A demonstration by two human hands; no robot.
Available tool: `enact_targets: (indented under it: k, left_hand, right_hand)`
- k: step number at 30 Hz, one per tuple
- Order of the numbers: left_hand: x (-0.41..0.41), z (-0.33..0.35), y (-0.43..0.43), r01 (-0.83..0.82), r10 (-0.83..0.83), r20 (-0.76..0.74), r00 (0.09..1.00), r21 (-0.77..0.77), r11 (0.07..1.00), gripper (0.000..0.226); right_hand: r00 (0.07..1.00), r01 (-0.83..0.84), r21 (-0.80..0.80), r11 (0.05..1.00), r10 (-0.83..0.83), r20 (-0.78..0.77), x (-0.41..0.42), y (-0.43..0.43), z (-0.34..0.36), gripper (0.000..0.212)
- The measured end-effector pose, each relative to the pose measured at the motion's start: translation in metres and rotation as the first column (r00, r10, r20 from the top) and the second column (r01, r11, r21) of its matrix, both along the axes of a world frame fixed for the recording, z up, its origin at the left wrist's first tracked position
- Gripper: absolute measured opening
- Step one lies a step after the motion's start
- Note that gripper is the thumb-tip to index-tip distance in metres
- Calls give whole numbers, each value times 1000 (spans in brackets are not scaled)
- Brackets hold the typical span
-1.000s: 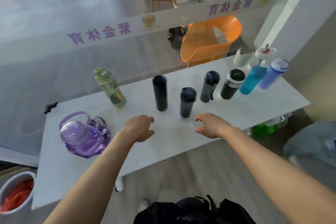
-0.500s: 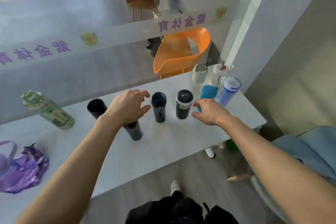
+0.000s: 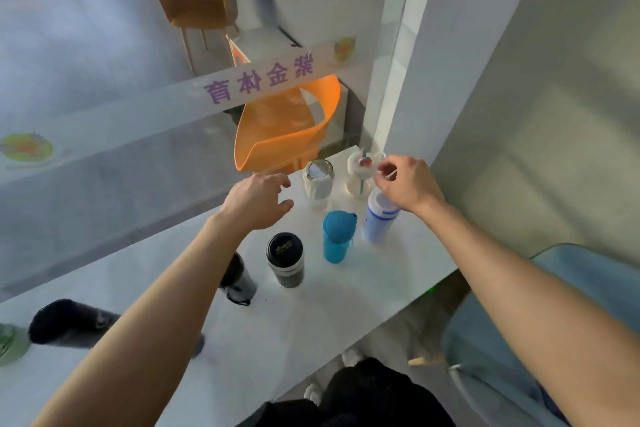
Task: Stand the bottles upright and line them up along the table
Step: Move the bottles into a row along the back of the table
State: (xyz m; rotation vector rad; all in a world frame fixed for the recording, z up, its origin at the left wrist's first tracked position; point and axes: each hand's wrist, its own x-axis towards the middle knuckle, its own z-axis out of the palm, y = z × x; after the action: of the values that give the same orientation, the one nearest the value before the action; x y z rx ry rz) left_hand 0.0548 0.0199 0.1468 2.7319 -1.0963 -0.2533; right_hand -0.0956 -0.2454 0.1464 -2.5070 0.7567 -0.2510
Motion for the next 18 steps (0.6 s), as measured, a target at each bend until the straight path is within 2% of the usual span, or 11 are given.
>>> enact_targets:
  k: [4, 8, 13, 18]
  left_hand:
    - [22, -20, -40, -45, 45, 6, 999, 14, 999, 58]
    - [38, -39, -81, -118, 118, -1, 993, 37, 992, 76]
    - [51, -62, -132, -250, 252, -47, 967, 48, 967, 98]
    - [57, -89, -159, -320, 330, -122, 936, 92, 943, 117]
  right_hand:
    - [998, -34, 49, 998, 37, -58, 37, -48, -11, 41]
    - [977, -111, 43, 993, 117, -177, 75, -85, -40, 75]
    - [947, -223, -79, 972, 197, -252, 118, -123, -95, 97]
    - [928, -271, -62, 961, 244, -281, 141, -132, -121, 123]
